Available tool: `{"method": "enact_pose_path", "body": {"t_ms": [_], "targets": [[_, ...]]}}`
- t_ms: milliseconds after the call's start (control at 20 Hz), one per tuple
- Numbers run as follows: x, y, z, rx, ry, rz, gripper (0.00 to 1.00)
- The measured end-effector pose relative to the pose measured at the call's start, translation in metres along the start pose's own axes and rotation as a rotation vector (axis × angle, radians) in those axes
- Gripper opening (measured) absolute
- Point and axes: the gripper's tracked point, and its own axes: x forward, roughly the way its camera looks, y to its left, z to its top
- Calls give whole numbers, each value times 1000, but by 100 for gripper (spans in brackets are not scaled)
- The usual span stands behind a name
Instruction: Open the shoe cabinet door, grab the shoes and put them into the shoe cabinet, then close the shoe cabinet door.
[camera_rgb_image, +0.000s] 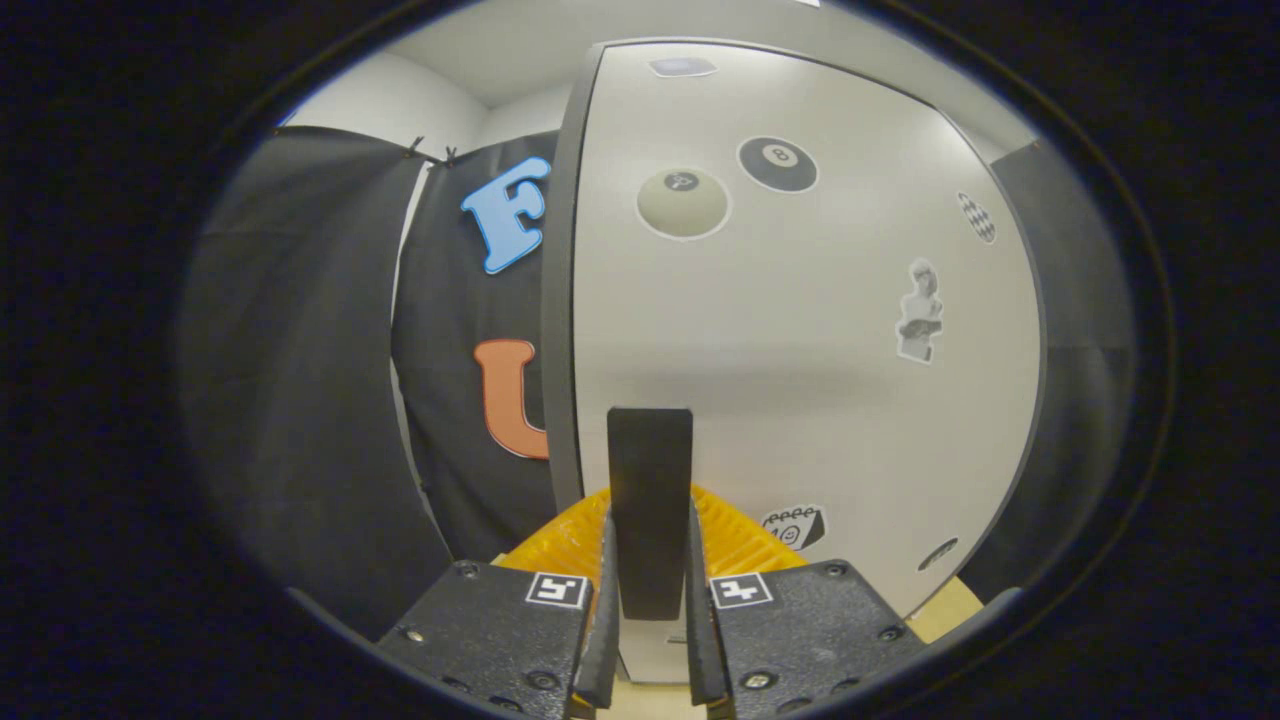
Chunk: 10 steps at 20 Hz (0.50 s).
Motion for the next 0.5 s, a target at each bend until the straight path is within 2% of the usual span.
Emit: {"method": "enact_pose_path", "body": {"t_ms": [500], "targets": [[-46, 0, -2, -2, 42, 90, 30]]}}
